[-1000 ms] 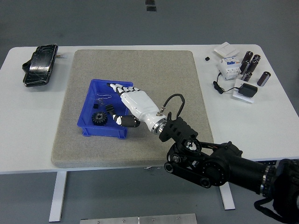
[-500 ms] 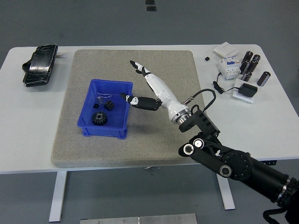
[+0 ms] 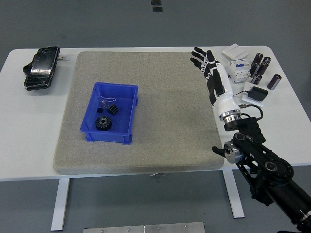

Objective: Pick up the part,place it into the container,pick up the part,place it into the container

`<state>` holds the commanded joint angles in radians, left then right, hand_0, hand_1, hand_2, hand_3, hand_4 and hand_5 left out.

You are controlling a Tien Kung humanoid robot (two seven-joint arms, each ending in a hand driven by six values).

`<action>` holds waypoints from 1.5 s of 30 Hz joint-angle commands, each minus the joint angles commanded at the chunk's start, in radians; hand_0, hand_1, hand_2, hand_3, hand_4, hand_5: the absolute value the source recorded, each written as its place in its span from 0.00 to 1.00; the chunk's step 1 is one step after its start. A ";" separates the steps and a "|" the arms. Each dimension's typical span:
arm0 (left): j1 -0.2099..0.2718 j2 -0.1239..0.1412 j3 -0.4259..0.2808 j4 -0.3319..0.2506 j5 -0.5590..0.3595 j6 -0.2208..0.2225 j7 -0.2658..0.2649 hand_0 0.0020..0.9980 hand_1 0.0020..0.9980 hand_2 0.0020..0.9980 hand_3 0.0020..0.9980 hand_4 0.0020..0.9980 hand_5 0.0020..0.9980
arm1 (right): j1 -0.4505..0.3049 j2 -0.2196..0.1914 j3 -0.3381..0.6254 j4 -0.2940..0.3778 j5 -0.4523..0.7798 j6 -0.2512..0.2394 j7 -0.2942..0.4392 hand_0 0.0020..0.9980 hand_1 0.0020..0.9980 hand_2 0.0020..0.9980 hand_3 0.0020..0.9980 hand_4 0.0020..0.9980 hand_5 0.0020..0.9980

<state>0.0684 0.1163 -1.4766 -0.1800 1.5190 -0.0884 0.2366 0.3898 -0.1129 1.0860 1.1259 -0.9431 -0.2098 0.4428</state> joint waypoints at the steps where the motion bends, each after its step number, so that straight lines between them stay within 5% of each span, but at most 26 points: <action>1: 0.000 0.000 0.000 0.000 -0.002 -0.002 0.003 0.64 0.64 0.60 0.63 0.72 0.61 | -0.008 -0.006 0.018 0.002 0.003 0.003 -0.002 0.88 0.79 0.80 0.78 1.00 1.00; 13: 0.011 0.009 0.014 0.000 -0.032 0.002 0.002 0.67 0.66 0.62 0.63 0.72 0.60 | -0.117 -0.061 0.097 0.077 -0.063 -0.005 -0.038 0.89 0.78 0.79 0.76 1.00 1.00; 32: 0.051 0.012 0.021 0.000 -0.052 0.013 -0.003 0.67 0.65 0.62 0.62 0.70 0.58 | -0.136 -0.086 0.118 0.184 -0.288 -0.032 -0.162 0.89 0.79 0.80 0.77 1.00 1.00; 38: 0.061 0.007 0.021 0.000 -0.056 0.015 -0.005 0.67 0.65 0.63 0.62 0.69 0.57 | -0.139 -0.089 0.131 0.197 -0.319 -0.036 -0.177 0.90 0.80 0.81 0.78 1.00 0.98; 39: 0.063 0.006 0.022 0.000 -0.058 0.015 -0.005 0.68 0.65 0.63 0.62 0.69 0.57 | -0.139 -0.089 0.134 0.199 -0.321 -0.036 -0.178 0.90 0.80 0.81 0.78 0.97 0.86; 45: 0.070 0.002 0.029 0.000 -0.068 0.016 -0.004 0.68 0.65 0.63 0.62 0.69 0.56 | -0.146 -0.088 0.152 0.202 -0.326 -0.040 -0.181 0.90 0.80 0.81 0.78 0.97 0.83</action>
<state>0.1383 0.1181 -1.4475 -0.1800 1.4512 -0.0723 0.2328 0.2435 -0.2010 1.2384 1.3284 -1.2689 -0.2494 0.2621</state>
